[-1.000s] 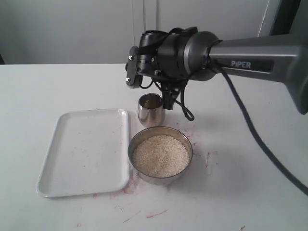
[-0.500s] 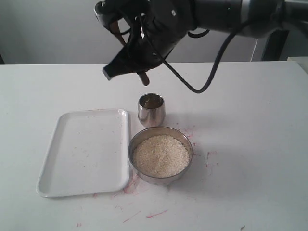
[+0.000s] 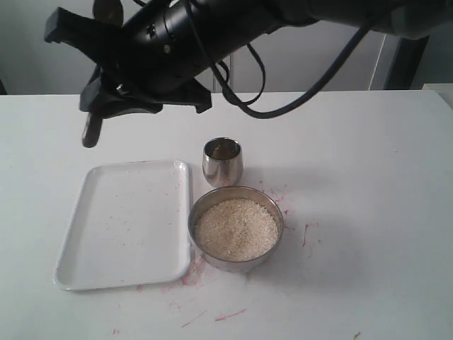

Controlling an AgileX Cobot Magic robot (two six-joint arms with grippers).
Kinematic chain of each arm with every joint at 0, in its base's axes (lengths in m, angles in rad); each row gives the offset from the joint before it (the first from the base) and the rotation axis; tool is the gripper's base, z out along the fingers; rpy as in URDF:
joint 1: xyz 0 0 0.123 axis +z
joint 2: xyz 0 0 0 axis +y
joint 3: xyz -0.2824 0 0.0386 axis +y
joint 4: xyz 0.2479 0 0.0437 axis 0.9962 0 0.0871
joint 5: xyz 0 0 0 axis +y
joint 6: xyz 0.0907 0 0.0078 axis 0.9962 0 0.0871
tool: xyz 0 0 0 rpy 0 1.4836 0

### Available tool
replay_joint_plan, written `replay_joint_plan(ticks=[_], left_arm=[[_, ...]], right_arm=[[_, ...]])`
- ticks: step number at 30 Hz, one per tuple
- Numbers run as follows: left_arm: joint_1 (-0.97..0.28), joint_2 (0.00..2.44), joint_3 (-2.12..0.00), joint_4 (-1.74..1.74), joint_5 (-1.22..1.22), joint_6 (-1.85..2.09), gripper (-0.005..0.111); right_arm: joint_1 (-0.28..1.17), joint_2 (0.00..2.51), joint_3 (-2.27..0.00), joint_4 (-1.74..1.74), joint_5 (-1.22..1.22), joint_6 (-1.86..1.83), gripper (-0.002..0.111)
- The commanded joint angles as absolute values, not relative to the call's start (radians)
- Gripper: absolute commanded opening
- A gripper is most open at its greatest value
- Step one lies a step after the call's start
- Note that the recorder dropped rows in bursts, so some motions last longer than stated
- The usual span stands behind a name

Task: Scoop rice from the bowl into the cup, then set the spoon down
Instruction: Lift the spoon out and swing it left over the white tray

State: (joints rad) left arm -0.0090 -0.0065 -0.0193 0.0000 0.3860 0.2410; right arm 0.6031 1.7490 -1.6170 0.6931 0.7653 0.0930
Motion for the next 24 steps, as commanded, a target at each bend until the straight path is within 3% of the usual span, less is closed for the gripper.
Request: replay_joint_plan(ticks=[1,7,19,24], left_arm=[[-0.013,0.000,-0.010,0.000,0.427,0.235,0.014],[-0.013,0.000,-0.010,0.000,0.427,0.235,0.014],[-0.013,0.000,-0.010,0.000,0.427,0.235,0.014],[-0.013,0.000,-0.010,0.000,0.427,0.235,0.014]], right_arm=[[0.652,1.734,-1.615,0.744,0.741,0.072,0.000],[0.709,1.770,-1.615,0.536,0.691,0.243,0.000],[0.782,1.933,-1.621,0.461,0.630,0.303,0.000],[0.807,1.997,-1.686,0.218,0.654,0.426,0.000]])
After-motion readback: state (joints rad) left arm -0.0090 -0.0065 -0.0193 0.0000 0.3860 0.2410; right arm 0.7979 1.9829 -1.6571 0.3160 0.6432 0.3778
